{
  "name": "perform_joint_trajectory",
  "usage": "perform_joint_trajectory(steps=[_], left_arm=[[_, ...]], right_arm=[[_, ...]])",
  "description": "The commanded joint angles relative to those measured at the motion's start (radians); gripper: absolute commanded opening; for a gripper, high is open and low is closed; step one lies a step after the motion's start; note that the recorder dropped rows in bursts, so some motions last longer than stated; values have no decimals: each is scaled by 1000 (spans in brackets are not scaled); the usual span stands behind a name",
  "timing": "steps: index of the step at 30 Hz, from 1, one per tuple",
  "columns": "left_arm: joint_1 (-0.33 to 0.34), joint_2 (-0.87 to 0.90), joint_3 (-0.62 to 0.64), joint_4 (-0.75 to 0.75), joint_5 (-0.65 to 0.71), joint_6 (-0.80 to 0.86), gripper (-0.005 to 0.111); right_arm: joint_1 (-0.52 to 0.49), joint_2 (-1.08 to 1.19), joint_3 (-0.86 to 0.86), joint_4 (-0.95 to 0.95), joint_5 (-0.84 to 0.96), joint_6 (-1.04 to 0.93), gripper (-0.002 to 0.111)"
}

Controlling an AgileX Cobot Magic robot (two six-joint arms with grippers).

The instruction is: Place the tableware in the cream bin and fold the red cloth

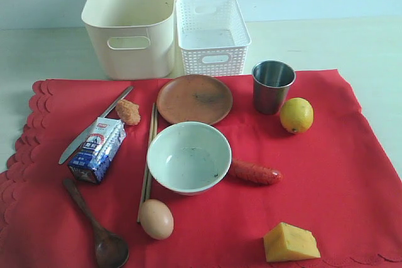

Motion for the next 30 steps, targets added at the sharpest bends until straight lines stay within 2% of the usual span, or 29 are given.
perform_joint_trajectory(steps=[1, 30], left_arm=[[-7, -6, 3, 5, -5, 3, 0], [-7, -6, 3, 5, -5, 3, 0]], right_arm=[[0, 44, -18, 0, -19, -2, 0], [0, 470, -374, 0, -13, -2, 0]])
